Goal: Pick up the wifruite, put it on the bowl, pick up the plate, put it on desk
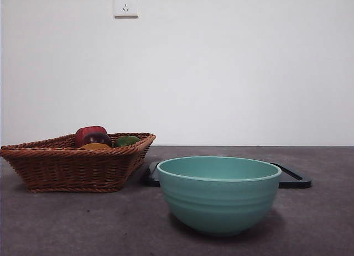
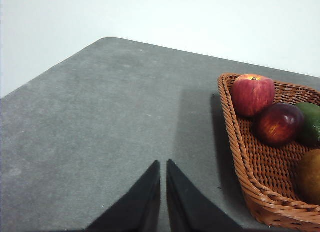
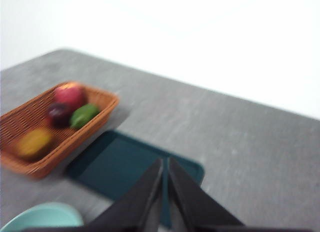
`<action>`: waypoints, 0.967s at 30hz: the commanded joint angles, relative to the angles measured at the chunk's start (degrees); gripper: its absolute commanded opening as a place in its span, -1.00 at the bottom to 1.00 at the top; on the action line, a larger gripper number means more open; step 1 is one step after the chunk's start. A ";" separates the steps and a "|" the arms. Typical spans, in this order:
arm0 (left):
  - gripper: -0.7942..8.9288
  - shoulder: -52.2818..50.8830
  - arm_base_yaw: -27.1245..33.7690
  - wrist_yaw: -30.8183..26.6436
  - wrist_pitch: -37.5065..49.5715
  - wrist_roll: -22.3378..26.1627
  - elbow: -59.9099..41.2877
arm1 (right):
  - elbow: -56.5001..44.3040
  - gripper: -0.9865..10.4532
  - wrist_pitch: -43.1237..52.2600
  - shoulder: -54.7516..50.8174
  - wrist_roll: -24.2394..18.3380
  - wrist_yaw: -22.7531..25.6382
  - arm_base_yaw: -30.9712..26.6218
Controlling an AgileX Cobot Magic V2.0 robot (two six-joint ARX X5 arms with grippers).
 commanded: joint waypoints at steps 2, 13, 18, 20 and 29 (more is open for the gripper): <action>-0.80 -0.07 -0.02 -0.15 -0.59 -0.13 -1.05 | -17.03 -0.81 18.88 -5.18 -1.38 -6.25 -7.43; -0.80 -0.07 -0.02 -0.15 -0.59 -0.13 -1.05 | -38.64 -0.81 23.98 -20.28 -0.46 -7.08 -23.10; -0.80 -0.07 -0.02 -0.15 -0.59 -0.13 -1.05 | -41.77 -0.81 24.11 -20.76 -0.46 -6.97 -26.93; -0.80 -0.07 -0.02 -0.15 -0.59 -0.13 -1.05 | -41.72 -0.81 22.23 -20.76 -0.55 -6.86 -27.91; -0.80 -0.07 -0.02 -0.15 -0.59 -0.13 -1.05 | -41.72 -0.81 20.09 -20.76 0.48 -3.32 -28.46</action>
